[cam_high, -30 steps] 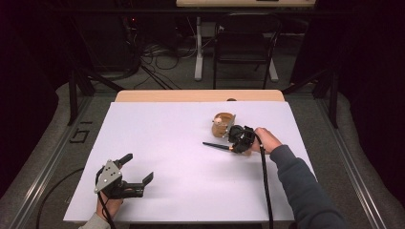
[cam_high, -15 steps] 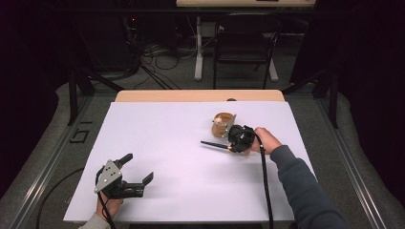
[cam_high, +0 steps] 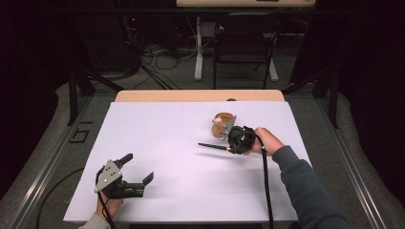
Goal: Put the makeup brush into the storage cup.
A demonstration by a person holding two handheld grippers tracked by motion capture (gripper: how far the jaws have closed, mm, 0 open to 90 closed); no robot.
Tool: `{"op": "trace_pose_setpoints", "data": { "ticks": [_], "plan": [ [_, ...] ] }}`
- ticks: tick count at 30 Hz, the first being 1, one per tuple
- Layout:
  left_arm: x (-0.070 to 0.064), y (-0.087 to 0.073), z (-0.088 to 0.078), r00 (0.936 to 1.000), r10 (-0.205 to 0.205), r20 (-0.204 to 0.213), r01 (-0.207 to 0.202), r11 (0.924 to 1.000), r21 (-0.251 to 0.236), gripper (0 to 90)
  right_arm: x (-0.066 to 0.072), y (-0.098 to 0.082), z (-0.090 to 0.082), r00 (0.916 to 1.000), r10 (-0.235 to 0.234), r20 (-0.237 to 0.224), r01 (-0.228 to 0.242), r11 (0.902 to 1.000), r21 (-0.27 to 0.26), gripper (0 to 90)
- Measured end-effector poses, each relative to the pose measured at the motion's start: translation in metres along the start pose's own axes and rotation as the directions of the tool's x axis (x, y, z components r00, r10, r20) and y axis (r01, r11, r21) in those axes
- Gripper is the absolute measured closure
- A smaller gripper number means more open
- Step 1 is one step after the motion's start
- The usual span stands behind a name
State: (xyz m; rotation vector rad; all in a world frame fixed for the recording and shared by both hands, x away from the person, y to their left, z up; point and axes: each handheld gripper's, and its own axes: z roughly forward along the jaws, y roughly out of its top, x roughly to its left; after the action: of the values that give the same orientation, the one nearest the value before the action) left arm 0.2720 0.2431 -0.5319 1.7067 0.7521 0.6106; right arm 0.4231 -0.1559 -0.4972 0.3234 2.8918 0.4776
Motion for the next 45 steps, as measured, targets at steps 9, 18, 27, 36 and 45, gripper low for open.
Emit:
{"op": "trace_pose_setpoints", "data": {
  "ticks": [9, 18, 27, 36, 45],
  "plan": [
    [0.000, 0.000, 0.001, 1.0000, 0.001, 0.005, -0.001, 1.0000, 0.003, 0.0, 0.009, 0.006, -0.016, 0.9991, -0.041, 0.009, 0.041, 0.9988, -0.025, 77.3],
    [0.000, 0.000, 0.001, 1.0000, 0.001, 0.008, -0.001, 1.0000, 0.002, 0.0, 0.020, 0.015, -0.021, 0.9966, -0.082, 0.009, 0.082, 0.9958, -0.041, 77.3],
    [-0.001, 0.000, 0.002, 0.9999, 0.006, 0.010, -0.007, 0.9999, 0.010, 0.0, 0.034, 0.023, -0.023, 0.9897, -0.143, -0.004, 0.143, 0.9882, -0.055, 77.2],
    [-0.002, 0.000, 0.003, 0.9998, 0.010, 0.017, -0.010, 0.9999, 0.012, 0.0, 0.045, 0.030, -0.022, 0.9804, -0.196, -0.017, 0.195, 0.9791, -0.059, 77.2],
    [-0.004, 0.000, 0.006, 0.9991, 0.029, 0.032, -0.030, 0.9989, 0.036, 0.0, 0.051, 0.033, -0.022, 0.9734, -0.227, -0.034, 0.224, 0.9726, -0.060, 77.2]
  ]
}}
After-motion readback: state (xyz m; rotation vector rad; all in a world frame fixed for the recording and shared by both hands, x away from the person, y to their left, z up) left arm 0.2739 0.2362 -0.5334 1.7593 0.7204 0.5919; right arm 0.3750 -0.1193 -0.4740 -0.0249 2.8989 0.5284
